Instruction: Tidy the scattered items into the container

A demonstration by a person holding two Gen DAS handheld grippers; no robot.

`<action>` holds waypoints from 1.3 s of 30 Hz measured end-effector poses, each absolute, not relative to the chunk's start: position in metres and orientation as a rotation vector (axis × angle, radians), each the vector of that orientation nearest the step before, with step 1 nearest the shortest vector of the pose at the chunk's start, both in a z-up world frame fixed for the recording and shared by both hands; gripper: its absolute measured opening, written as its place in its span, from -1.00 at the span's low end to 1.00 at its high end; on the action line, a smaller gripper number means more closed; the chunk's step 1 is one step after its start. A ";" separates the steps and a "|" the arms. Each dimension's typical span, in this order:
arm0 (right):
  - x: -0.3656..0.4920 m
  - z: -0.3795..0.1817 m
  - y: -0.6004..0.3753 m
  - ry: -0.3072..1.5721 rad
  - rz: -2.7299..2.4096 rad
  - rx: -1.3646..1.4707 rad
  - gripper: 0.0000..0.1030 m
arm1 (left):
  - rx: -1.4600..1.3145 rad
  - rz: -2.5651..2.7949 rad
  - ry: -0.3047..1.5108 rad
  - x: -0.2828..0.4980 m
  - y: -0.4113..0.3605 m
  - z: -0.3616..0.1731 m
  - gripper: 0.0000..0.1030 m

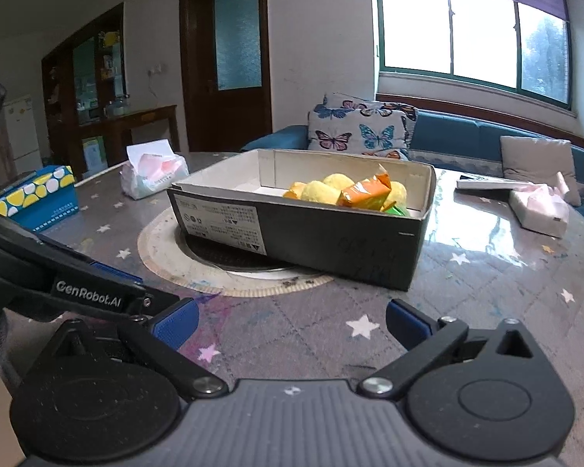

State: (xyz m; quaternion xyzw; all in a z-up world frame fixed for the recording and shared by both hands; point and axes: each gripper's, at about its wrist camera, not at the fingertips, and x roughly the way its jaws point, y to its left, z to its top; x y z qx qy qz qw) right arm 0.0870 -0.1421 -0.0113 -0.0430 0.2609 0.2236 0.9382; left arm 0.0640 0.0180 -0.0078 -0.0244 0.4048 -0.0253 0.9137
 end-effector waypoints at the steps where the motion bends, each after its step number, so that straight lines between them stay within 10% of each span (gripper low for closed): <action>1: 0.087 -0.012 -0.142 0.535 0.455 -0.089 1.00 | -0.050 -0.053 0.834 0.063 0.017 -0.008 -0.20; 39: 0.092 -0.020 -0.140 0.578 0.416 -0.067 1.00 | -0.061 -0.020 0.829 0.067 0.016 -0.006 -0.20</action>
